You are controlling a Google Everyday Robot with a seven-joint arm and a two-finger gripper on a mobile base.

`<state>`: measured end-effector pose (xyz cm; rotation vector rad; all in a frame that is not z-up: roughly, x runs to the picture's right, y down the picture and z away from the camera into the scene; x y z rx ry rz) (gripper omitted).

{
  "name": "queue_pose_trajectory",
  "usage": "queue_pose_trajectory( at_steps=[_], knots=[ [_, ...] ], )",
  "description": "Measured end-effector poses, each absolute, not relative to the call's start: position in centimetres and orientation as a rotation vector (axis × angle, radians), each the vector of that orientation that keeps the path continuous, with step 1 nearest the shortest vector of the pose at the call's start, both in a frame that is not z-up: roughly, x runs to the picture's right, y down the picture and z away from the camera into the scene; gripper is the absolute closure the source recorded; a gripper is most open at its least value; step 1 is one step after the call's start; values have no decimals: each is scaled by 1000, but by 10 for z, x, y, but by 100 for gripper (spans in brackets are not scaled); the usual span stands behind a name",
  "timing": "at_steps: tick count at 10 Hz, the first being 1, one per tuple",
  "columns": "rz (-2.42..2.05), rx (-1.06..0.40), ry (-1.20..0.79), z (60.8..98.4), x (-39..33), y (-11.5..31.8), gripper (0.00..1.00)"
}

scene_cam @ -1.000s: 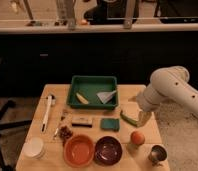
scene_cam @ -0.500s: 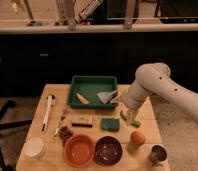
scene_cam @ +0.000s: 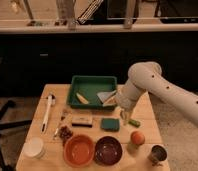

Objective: Place grapes in red bowl

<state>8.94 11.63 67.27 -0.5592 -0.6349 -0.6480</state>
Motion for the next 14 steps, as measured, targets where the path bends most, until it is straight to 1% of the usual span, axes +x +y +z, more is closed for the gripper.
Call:
queue_pose_trajectory(
  at_steps=[3, 5, 9, 11, 14],
  knots=[
    [-651, -557, -636, 673, 89, 116, 20],
    [-725, -557, -638, 682, 80, 116, 20],
    [-980, -543, -715, 708, 13, 115, 20],
    [-1113, -532, -756, 719, -5, 117, 20],
    [-1248, -538, -755, 737, -32, 131, 20]
  ],
)
